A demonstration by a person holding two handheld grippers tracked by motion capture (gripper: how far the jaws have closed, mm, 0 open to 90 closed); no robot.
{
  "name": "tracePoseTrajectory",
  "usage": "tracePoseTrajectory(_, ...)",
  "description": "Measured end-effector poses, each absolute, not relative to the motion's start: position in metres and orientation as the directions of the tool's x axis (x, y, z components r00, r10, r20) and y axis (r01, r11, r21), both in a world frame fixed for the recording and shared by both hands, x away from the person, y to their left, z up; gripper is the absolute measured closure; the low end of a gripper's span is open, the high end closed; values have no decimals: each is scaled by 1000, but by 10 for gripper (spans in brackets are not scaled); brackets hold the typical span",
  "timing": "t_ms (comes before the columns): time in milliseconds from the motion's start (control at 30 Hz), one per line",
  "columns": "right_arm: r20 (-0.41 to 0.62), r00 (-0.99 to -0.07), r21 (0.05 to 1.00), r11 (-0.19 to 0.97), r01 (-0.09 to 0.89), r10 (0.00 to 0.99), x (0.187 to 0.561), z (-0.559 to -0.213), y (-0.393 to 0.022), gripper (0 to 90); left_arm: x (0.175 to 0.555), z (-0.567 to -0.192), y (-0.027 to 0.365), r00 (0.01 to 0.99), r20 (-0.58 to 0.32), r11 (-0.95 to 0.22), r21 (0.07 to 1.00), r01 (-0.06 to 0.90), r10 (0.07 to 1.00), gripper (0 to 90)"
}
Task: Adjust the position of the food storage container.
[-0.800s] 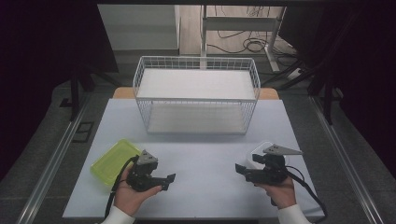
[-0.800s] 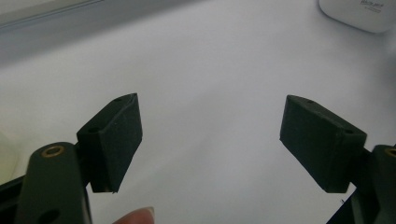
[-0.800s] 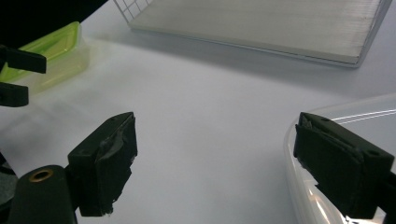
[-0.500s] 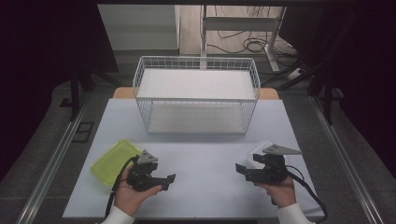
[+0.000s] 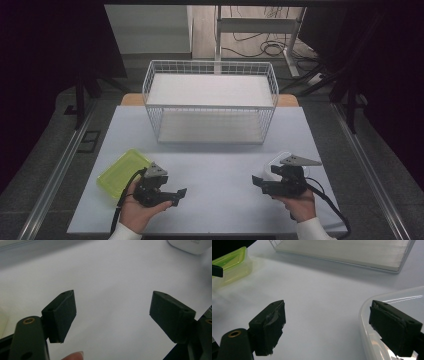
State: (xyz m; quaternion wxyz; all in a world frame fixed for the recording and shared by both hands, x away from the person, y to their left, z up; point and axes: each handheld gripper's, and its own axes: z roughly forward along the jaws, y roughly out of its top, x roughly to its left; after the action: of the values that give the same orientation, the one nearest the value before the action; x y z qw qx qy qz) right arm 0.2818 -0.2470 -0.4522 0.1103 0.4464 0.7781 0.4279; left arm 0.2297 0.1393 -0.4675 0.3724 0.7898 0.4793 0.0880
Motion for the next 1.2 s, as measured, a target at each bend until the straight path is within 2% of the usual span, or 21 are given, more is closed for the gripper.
tracePoseTrajectory(200, 206, -578, 764, 239, 599, 789, 284, -452, -248, 140, 230, -465, 147, 523, -220, -256, 678, 689, 823, 233)
tracePoseTrajectory(600, 211, -586, 763, 243, 599, 783, 286, -451, -249, 151, 232, -458, 168, 518, -184, -275, 675, 684, 835, 445)
tracePoseTrajectory(633, 205, -587, 762, 249, 598, 783, 287, -451, -249, 152, 233, -458, 171, 516, -182, -277, 673, 686, 837, 510)
tracePoseTrajectory(667, 205, -587, 762, 249, 598, 783, 287, -451, -249, 152, 234, -458, 173, 515, -183, -278, 669, 689, 837, 510)
tracePoseTrajectory(733, 205, -585, 760, 249, 600, 785, 288, -451, -249, 153, 235, -459, 177, 512, -192, -277, 658, 700, 837, 594)
tracePoseTrajectory(767, 209, -588, 760, 249, 601, 782, 289, -451, -249, 155, 236, -458, 181, 517, -211, -281, 642, 714, 830, 688)
tracePoseTrajectory(933, 197, -588, 753, 262, 604, 785, 290, -453, -248, 156, 235, -456, 188, 505, -224, -277, 621, 733, 834, 833)
tracePoseTrajectory(1033, 203, -585, 752, 258, 607, 785, 289, -453, -247, 159, 234, -456, 190, 503, -217, -284, 613, 737, 837, 868)
tracePoseTrajectory(1200, 204, -578, 748, 255, 612, 790, 289, -454, -246, 163, 232, -463, 196, 492, -181, -319, 566, 760, 851, 876)
